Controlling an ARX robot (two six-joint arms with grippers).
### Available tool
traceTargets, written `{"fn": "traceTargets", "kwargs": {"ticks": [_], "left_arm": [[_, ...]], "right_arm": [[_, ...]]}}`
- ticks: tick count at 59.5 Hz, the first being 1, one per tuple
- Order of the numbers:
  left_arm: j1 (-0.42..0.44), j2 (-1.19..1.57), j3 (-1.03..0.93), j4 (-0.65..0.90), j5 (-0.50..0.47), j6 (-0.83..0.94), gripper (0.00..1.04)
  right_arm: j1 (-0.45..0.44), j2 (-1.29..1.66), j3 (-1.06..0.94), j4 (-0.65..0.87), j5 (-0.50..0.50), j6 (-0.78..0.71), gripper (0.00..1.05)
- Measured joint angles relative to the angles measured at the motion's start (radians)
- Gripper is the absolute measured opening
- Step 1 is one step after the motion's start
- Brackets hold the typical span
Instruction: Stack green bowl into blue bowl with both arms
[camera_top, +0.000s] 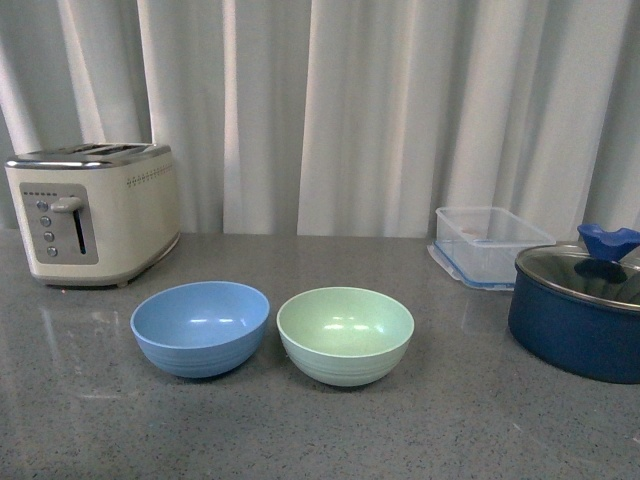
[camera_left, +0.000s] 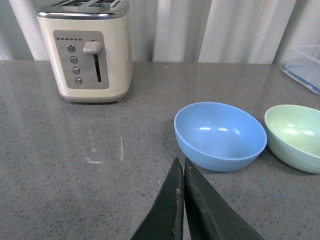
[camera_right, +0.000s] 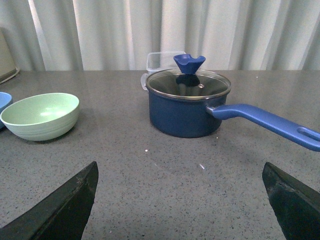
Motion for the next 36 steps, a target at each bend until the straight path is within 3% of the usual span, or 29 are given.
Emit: {"fn": "traceTargets", "kwargs": {"ticks": [14,32,36], "left_arm": [[0.082,-0.166,-0.119,-0.039,0.073,0.000,0.04],[0.085,-0.380,-0.204,-0.167,0.076,0.000,0.04],[0.085,-0.386,-0.233,-0.132,0.077,0.000,0.04]], "right_arm": [[0.000,0.000,0.000,0.000,0.000,0.000,0.95],[0.000,0.000,0.000,0.000,0.000,0.000,0.95],[0.000,0.000,0.000,0.000,0.000,0.000,0.95]]}}
